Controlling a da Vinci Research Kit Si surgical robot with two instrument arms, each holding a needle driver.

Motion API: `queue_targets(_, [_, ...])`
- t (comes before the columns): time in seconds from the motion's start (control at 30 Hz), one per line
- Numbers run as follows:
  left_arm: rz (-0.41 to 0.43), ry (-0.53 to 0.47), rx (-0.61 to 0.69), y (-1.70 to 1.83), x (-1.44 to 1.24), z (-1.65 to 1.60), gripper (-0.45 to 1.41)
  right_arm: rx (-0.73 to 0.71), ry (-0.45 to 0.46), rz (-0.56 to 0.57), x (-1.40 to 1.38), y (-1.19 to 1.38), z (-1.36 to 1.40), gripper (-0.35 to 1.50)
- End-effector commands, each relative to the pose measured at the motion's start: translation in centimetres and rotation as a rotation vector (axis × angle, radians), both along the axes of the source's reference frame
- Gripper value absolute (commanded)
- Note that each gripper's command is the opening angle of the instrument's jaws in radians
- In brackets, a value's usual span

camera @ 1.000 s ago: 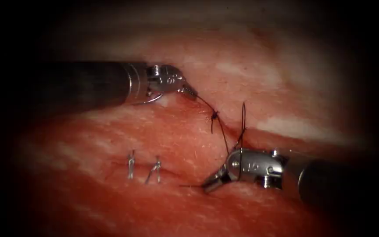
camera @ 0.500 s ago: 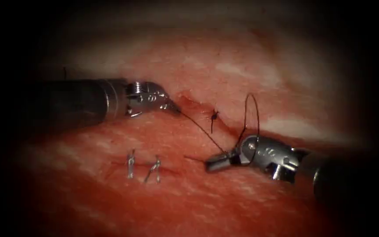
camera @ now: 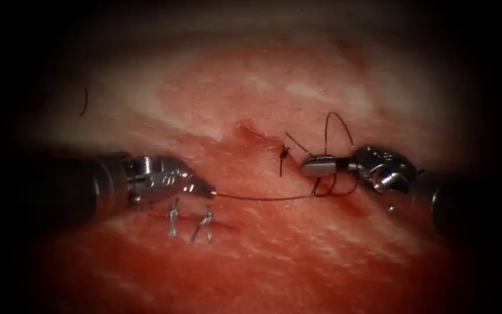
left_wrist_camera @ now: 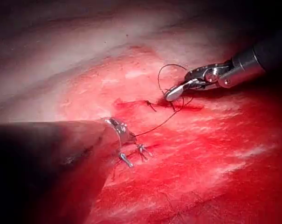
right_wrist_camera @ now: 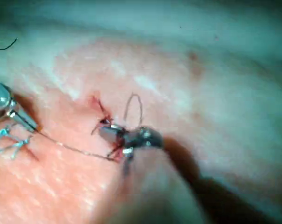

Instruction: Wound Closure

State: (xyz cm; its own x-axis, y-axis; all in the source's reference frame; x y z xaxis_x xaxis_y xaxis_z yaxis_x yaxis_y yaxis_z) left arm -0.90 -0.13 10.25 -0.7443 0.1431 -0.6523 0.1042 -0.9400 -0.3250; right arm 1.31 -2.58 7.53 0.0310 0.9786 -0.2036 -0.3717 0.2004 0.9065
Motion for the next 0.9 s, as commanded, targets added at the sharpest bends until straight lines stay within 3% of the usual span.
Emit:
queue_targets(0.03, [0.004, -0.005, 0.0, -0.12, 0.01, -0.01, -0.45, 0.045, -0.013, 0.022, 0.02, 0.05, 0.12, -0.35])
queue_targets(0.3, [-0.001, -0.015, -0.004, -0.57, 0.49, -0.48, -0.45, 0.192, -0.111, 0.069, -0.17, 0.01, 0.34, -0.35])
queue_targets(0.9, [-0.029, 0.005, -0.019, -1.12, 1.32, -1.12, -0.45, 0.245, -0.197, 0.105, -0.55, 0.13, 0.47, -0.35])
